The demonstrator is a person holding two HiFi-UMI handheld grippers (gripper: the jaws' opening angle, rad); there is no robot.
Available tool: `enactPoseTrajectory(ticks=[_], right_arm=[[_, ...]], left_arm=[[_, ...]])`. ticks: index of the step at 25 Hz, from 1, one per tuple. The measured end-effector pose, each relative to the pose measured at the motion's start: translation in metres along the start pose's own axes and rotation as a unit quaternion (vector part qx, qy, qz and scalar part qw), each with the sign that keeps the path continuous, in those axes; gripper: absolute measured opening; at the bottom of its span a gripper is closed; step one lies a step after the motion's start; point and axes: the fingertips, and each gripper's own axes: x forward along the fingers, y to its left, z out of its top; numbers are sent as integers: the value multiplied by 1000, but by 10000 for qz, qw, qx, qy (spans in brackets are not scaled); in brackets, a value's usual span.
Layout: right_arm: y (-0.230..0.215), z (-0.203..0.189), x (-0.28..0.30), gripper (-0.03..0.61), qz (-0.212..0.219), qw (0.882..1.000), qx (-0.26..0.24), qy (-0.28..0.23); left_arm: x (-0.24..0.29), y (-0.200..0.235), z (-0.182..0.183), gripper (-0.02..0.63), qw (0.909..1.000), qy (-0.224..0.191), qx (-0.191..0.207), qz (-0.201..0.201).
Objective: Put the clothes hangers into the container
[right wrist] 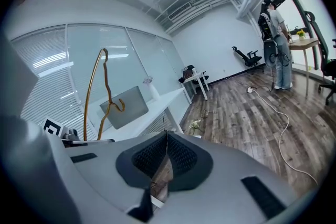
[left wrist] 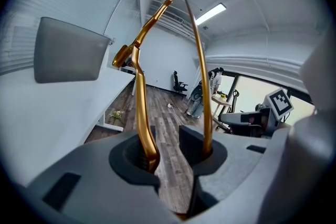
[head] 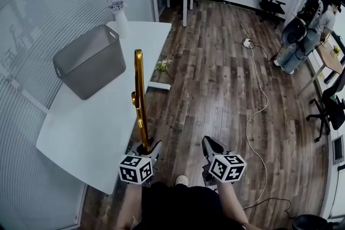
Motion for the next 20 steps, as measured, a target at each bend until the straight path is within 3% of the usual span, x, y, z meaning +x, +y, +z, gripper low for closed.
enactPoseTrajectory(ticks=[12,20], right_arm=[[-27,-9,-3,29,-154,9997,163,16],[-33,9,19,29,-45,9999,94,14]], left_arm=[[24,-12,-9,146,9997,196,57,-138],[45,-2,6,146,9998,161,58,-102]])
